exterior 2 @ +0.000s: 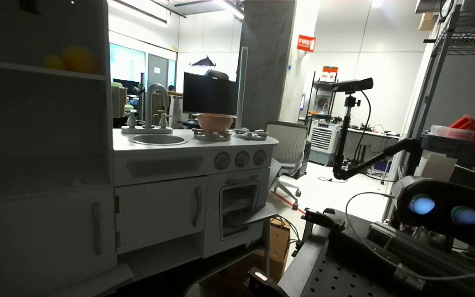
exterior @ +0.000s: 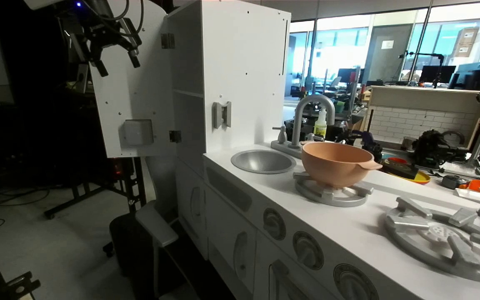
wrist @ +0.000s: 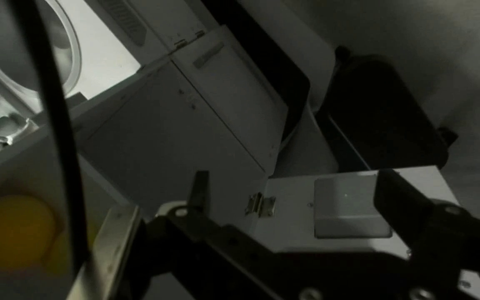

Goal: Open the top cabinet door and put an orange plushie and the maize in the top compartment of the cabinet

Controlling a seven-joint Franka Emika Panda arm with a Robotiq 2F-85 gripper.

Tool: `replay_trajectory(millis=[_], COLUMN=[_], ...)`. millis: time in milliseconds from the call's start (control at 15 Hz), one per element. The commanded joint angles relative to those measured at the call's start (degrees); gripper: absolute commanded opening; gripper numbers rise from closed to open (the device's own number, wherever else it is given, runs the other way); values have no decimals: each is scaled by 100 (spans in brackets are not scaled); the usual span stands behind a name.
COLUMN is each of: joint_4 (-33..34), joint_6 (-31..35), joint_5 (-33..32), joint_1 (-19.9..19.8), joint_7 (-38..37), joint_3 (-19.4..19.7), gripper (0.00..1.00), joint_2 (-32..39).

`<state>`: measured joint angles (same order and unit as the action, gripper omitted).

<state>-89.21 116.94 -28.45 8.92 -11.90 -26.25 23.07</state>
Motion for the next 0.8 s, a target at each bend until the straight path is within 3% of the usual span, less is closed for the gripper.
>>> replay_trajectory(millis=[0,400,733], joint_4=[-1416,-3269,-4765], joint_6=[368,690,480], joint_5=[1010,2096,2641], joint_1=[32,72,127], joint_7=[617,1425,1403], joint_3=[470,941,1401], gripper=[100,100,100], joint_2=[-1337,-3203,-4913])
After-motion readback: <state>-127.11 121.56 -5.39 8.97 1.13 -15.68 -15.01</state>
